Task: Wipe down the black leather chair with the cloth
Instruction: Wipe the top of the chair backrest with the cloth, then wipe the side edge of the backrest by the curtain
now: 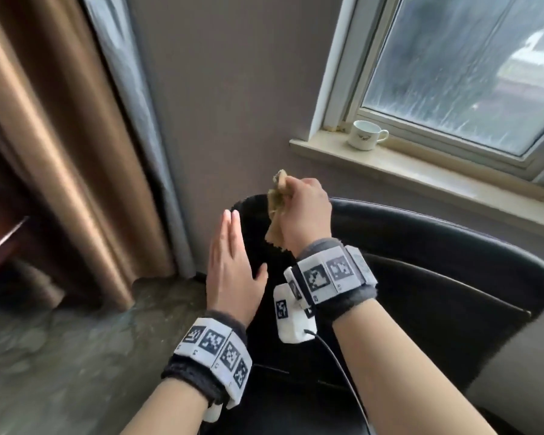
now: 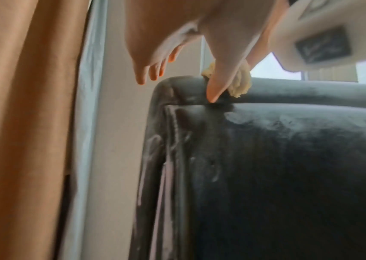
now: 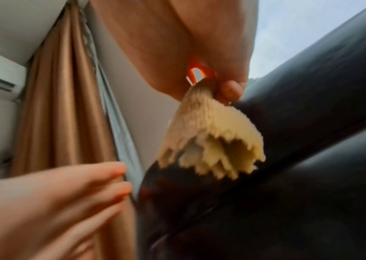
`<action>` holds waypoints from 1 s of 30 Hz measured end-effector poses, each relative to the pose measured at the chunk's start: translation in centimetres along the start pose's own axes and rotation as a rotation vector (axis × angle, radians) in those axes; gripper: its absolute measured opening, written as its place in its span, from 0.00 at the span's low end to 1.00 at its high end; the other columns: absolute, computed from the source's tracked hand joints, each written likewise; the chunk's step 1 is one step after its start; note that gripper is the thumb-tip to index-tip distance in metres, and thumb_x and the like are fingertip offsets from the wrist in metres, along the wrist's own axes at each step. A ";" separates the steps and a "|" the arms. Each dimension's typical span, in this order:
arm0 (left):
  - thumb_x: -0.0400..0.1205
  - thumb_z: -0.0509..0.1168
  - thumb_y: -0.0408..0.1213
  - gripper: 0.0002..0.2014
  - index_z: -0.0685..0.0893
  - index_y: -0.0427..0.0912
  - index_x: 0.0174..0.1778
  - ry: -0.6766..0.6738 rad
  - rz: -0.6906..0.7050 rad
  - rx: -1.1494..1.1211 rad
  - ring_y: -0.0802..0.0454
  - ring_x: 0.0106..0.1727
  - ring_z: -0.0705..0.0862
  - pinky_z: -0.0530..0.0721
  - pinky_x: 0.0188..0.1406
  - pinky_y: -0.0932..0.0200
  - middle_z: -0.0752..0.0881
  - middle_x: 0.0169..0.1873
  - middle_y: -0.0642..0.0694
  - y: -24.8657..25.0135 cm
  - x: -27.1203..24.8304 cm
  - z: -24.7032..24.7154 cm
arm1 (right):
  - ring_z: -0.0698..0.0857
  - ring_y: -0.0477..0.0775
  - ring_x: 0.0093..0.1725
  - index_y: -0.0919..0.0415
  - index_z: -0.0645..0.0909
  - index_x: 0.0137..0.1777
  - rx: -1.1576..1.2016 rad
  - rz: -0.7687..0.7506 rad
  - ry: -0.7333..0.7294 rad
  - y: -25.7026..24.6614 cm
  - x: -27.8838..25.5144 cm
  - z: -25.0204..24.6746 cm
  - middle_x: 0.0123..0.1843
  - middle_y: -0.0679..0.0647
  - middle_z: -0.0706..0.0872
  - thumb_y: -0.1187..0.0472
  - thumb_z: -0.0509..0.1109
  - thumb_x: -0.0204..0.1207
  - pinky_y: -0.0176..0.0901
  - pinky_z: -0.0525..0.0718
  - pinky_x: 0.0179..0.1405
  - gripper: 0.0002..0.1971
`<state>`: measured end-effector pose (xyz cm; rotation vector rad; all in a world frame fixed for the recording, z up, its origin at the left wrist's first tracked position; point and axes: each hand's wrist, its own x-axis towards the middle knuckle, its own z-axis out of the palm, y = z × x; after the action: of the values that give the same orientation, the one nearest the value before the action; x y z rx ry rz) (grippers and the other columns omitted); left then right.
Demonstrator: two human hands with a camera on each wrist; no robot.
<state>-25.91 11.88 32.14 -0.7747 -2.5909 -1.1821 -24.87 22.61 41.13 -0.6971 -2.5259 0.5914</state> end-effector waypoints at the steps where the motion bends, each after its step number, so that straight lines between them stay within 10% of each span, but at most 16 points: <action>1: 0.74 0.67 0.38 0.43 0.51 0.34 0.81 -0.045 -0.026 -0.012 0.43 0.81 0.57 0.58 0.80 0.48 0.55 0.81 0.37 -0.9 0.1 -0.2 | 0.77 0.62 0.59 0.64 0.80 0.56 -0.019 -0.083 -0.042 -1.4 -0.6 1.3 0.58 0.61 0.78 0.67 0.67 0.71 0.43 0.75 0.52 0.13; 4: 0.76 0.57 0.49 0.41 0.48 0.35 0.81 -0.127 -0.058 0.004 0.41 0.76 0.66 0.63 0.76 0.46 0.59 0.80 0.37 -1.9 0.6 -0.2 | 0.80 0.65 0.50 0.66 0.79 0.49 -0.064 -0.317 -0.078 -3.2 -2.4 3.9 0.54 0.63 0.79 0.63 0.71 0.69 0.50 0.83 0.43 0.10; 7: 0.71 0.73 0.47 0.52 0.43 0.42 0.81 -0.167 -0.056 0.012 0.48 0.81 0.56 0.57 0.79 0.48 0.53 0.82 0.43 -1.7 0.9 -0.7 | 0.82 0.65 0.53 0.62 0.81 0.56 -0.078 -0.293 -0.020 -0.4 -1.5 2.2 0.57 0.61 0.80 0.66 0.70 0.68 0.48 0.82 0.47 0.15; 15: 0.74 0.70 0.52 0.50 0.39 0.49 0.81 -0.252 0.119 0.087 0.56 0.82 0.44 0.44 0.81 0.55 0.42 0.82 0.51 -0.8 2.7 -1.1 | 0.79 0.52 0.68 0.60 0.82 0.65 0.059 0.062 0.260 12.3 -2.7 -6.1 0.69 0.52 0.81 0.74 0.63 0.73 0.07 0.58 0.59 0.21; 21: 0.76 0.70 0.47 0.45 0.48 0.48 0.81 -0.279 0.084 -0.046 0.53 0.81 0.55 0.53 0.80 0.57 0.49 0.82 0.52 -0.5 2.8 -1.6 | 0.81 0.56 0.65 0.59 0.82 0.65 -0.060 0.169 0.383 14.2 -4.1 -9.4 0.66 0.55 0.83 0.62 0.57 0.66 0.22 0.64 0.59 0.26; 25: 0.79 0.63 0.41 0.25 0.69 0.47 0.74 0.109 0.116 -0.318 0.55 0.66 0.78 0.70 0.68 0.70 0.77 0.67 0.48 -0.5 1.6 -1.3 | 0.80 0.48 0.59 0.62 0.84 0.61 0.030 -0.179 0.302 6.2 -3.2 -3.8 0.65 0.59 0.83 0.70 0.65 0.68 0.15 0.64 0.61 0.20; 30: 0.80 0.60 0.36 0.23 0.72 0.47 0.73 0.136 0.168 -0.422 0.57 0.62 0.77 0.66 0.67 0.77 0.78 0.64 0.43 -1.3 1.9 -1.1 | 0.78 0.70 0.69 0.70 0.71 0.73 0.001 -0.395 -0.027 1.5 -3.1 3.7 0.76 0.70 0.69 0.71 0.60 0.69 0.51 0.75 0.68 0.28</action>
<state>-28.30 11.09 32.75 -0.9291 -2.1444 -1.6856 -23.87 21.01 36.42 -0.1771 -2.5865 0.4617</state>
